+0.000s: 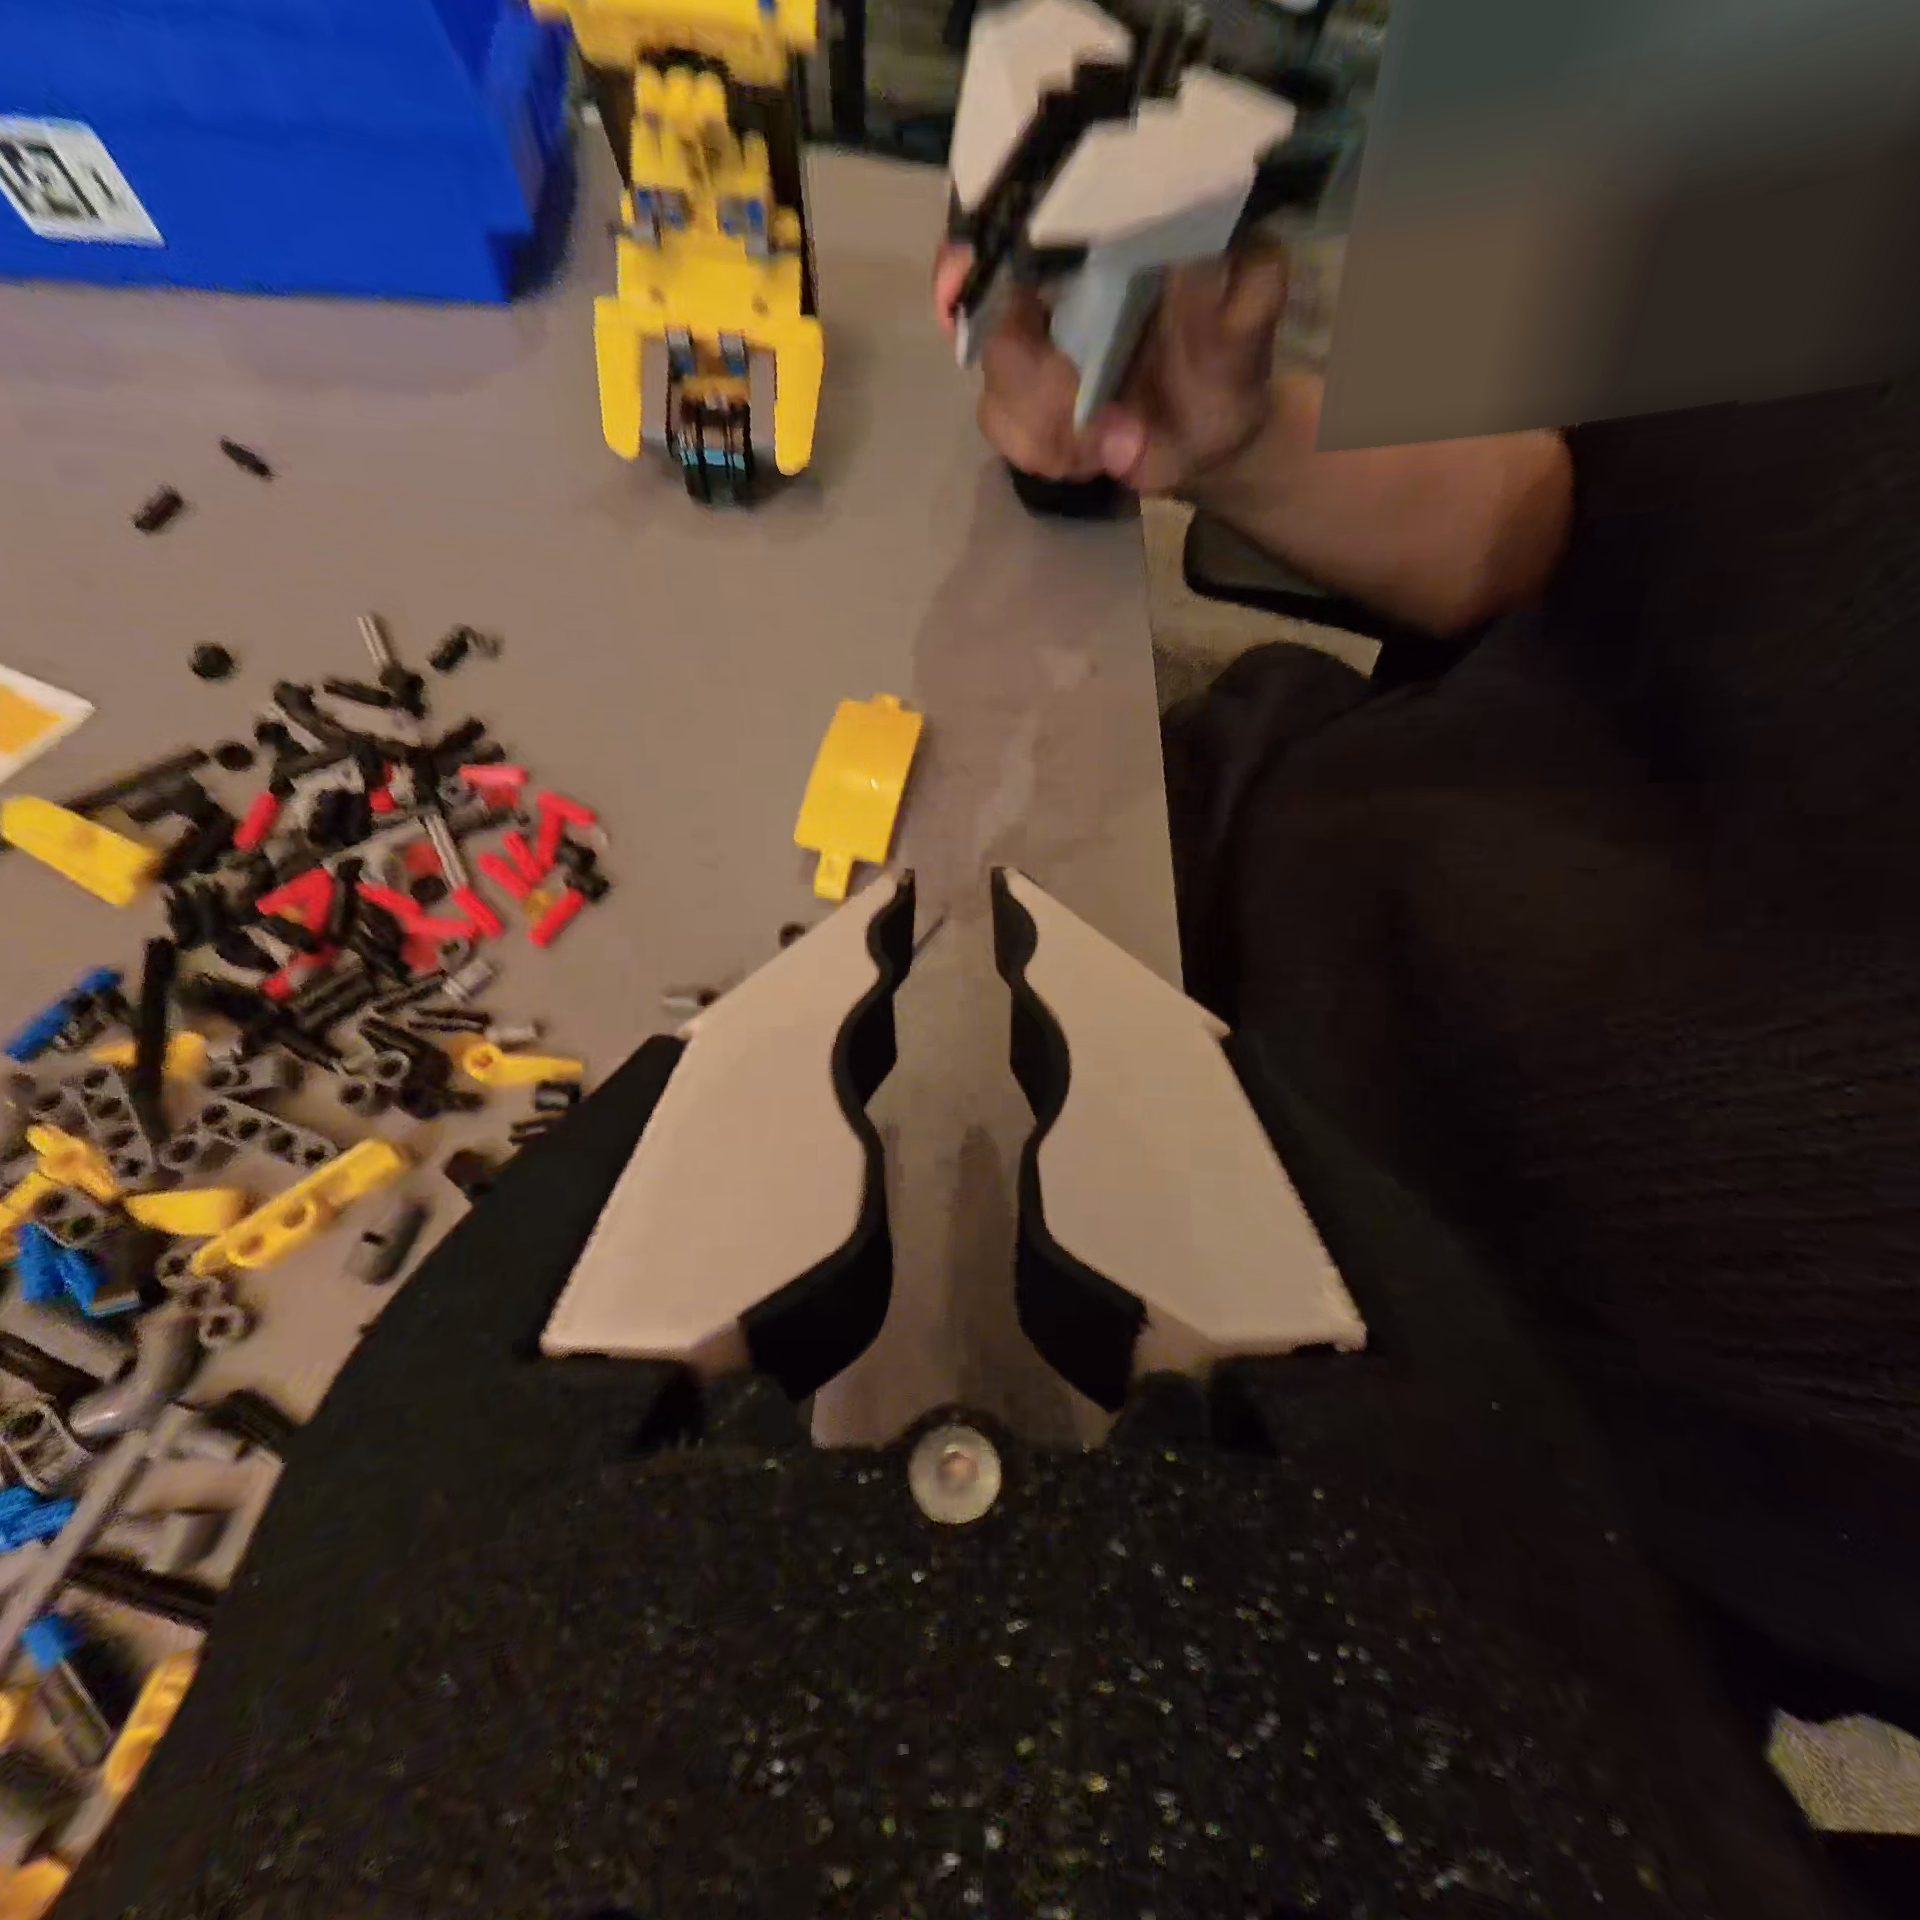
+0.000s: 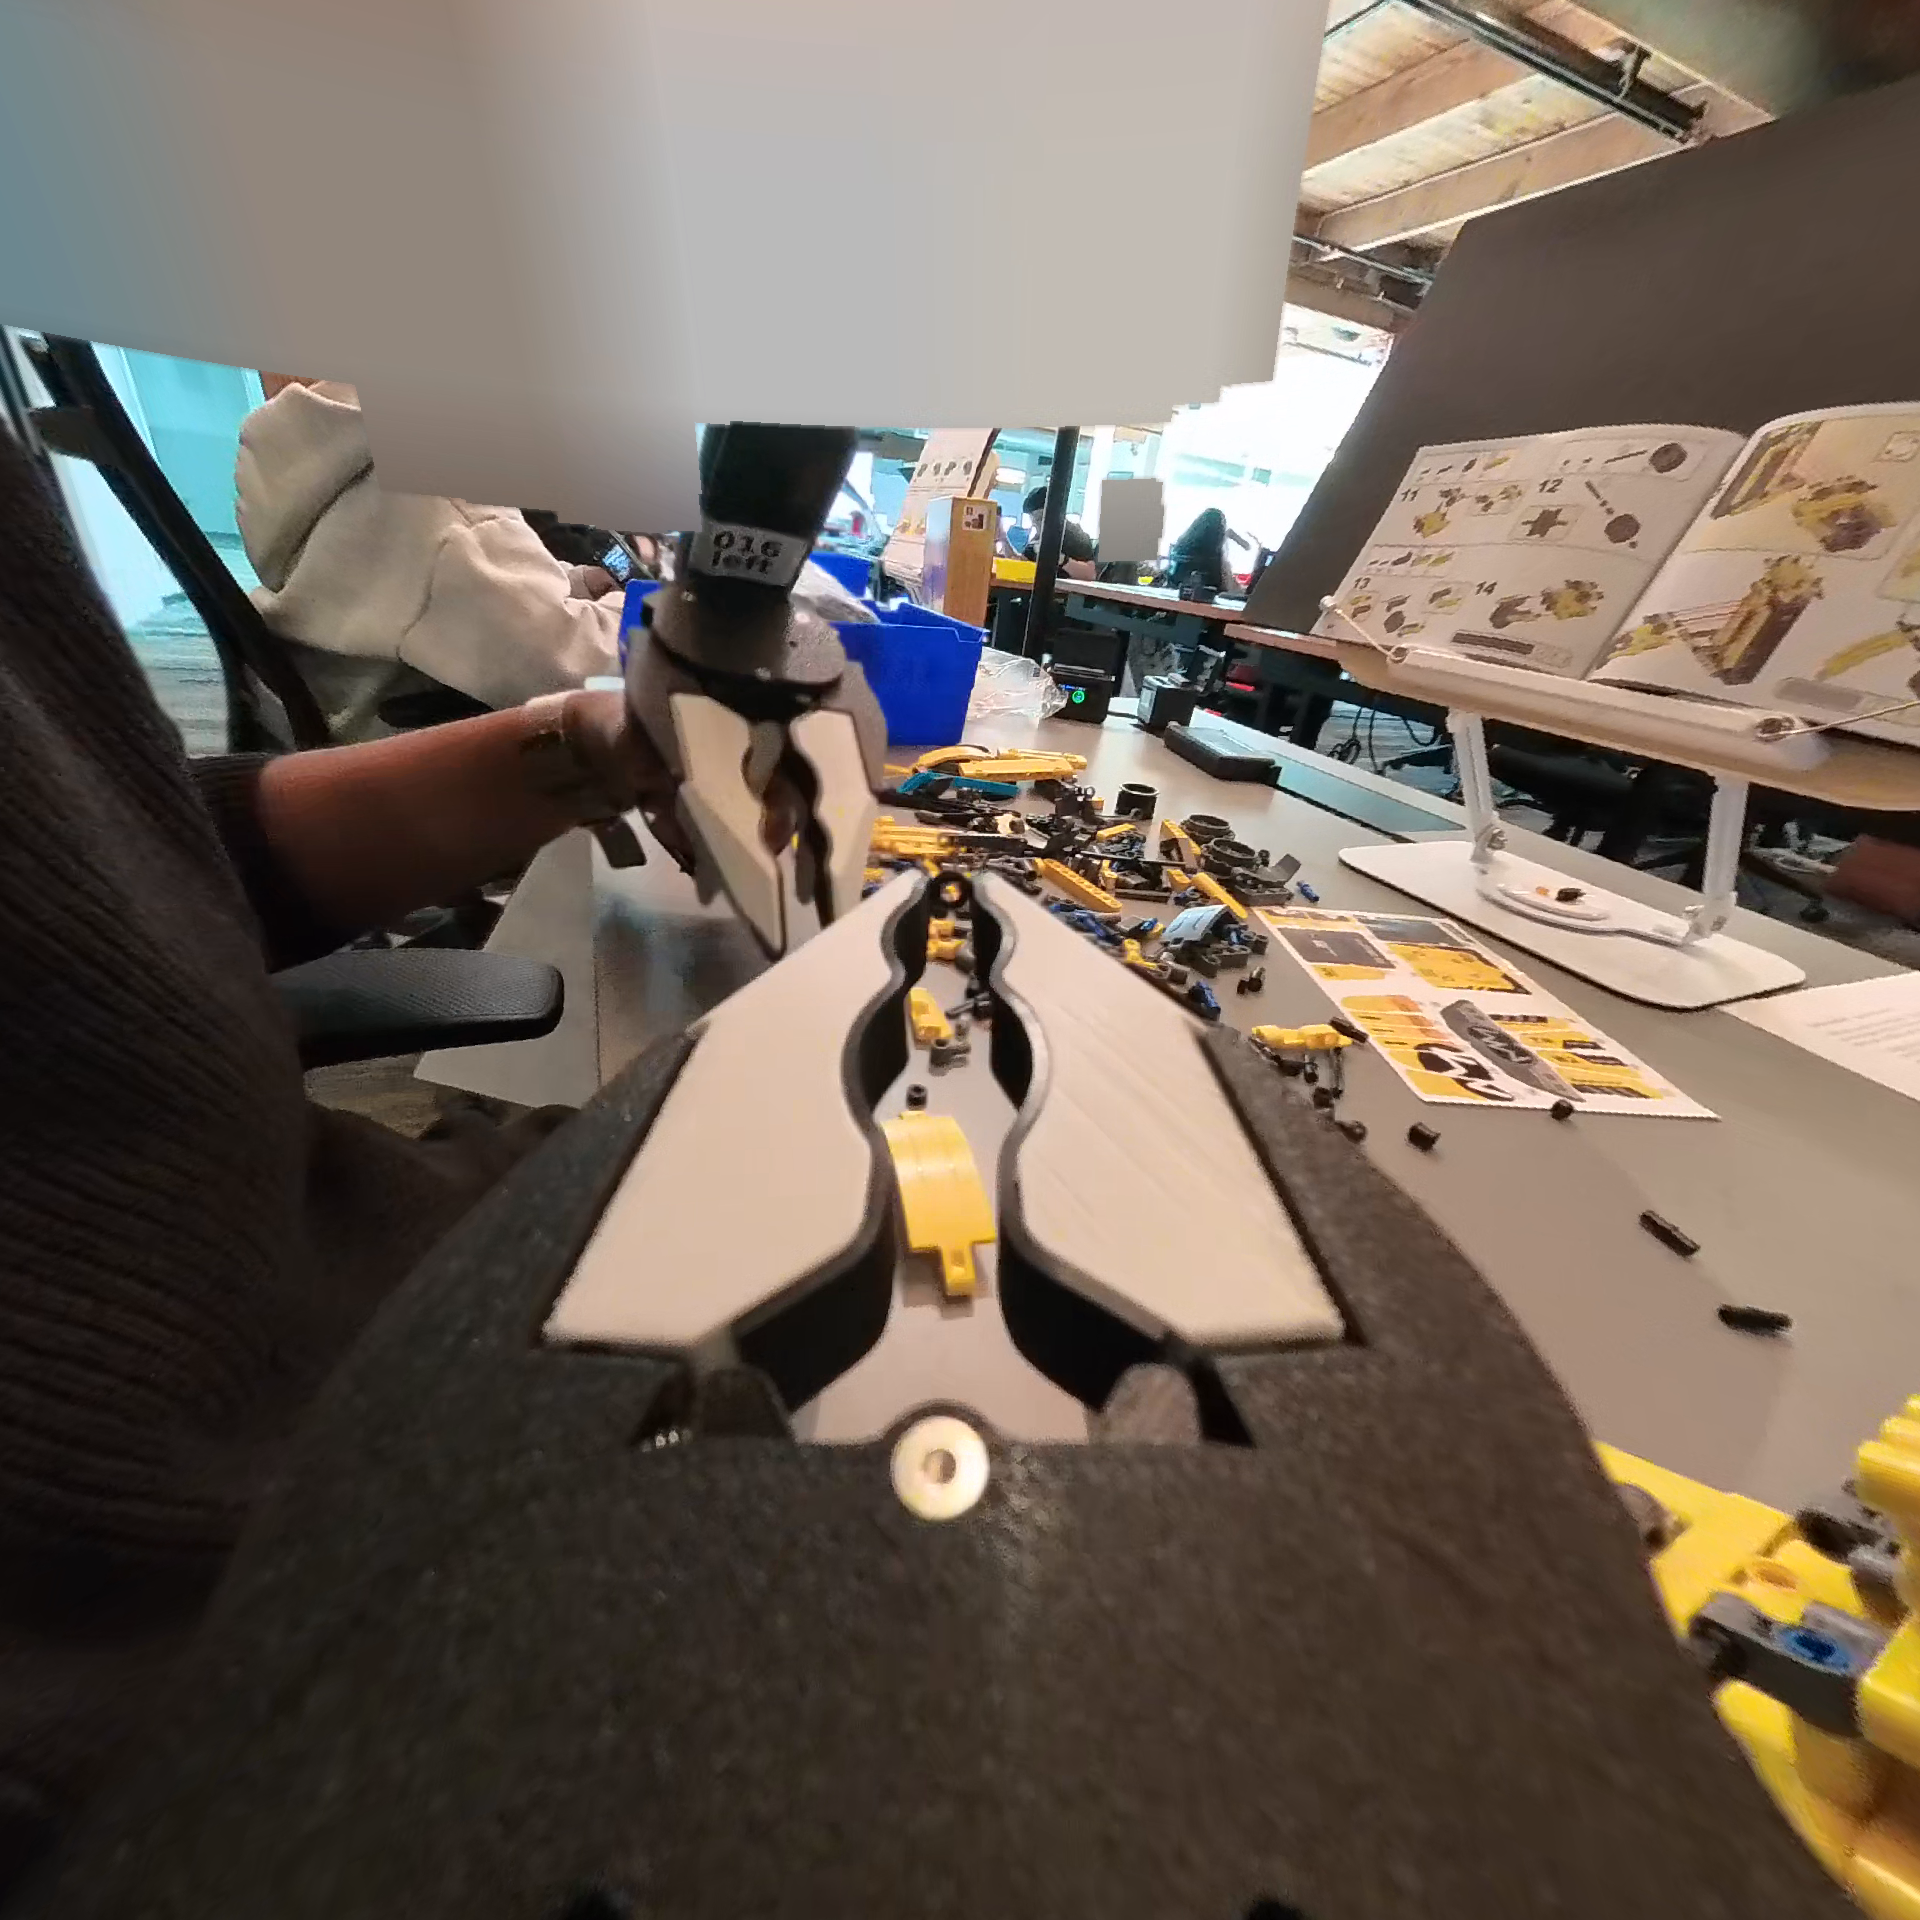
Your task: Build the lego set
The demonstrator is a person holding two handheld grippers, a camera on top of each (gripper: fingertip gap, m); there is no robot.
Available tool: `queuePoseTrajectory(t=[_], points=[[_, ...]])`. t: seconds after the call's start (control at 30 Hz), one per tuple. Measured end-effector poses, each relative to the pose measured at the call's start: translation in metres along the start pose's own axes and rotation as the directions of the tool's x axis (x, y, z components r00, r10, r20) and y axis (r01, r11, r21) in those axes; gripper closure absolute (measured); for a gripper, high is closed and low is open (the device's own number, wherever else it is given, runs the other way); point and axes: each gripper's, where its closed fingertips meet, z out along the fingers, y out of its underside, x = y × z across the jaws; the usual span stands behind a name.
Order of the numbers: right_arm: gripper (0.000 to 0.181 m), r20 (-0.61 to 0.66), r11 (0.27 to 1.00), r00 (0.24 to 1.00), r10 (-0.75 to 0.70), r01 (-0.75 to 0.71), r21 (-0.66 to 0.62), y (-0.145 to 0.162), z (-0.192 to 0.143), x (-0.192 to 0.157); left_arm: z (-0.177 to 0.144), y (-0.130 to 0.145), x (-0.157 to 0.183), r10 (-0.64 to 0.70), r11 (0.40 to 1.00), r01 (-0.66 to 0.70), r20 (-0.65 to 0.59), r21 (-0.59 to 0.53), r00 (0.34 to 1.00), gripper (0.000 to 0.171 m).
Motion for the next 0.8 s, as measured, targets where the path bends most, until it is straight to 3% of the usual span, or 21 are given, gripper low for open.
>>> queuePoseTrajectory(t=[0.37,0.57,0.8], points=[[0.176,-0.024,1.0,1.0,-0.013,0.012,-0.025,0.003,0.003,0.001,0.031,0.018,-0.012,0.102,0.985,-0.094,0.049,-0.144,0.994,0.15],[0.176,-0.026,1.0,1.0,0.01,-0.011,-0.022,0.003,0.002,0.004,0.028,0.008,-0.023,0.136,0.99,-0.128,0.153,-0.057,0.979,0.15],[0.176,-0.029,0.999,0.998,0.052,-0.052,-0.002,0.001,0.0,0.009,0.024,0.002,-0.025,0.052,0.999,-0.052,0.104,-0.001,0.993,0.15]])
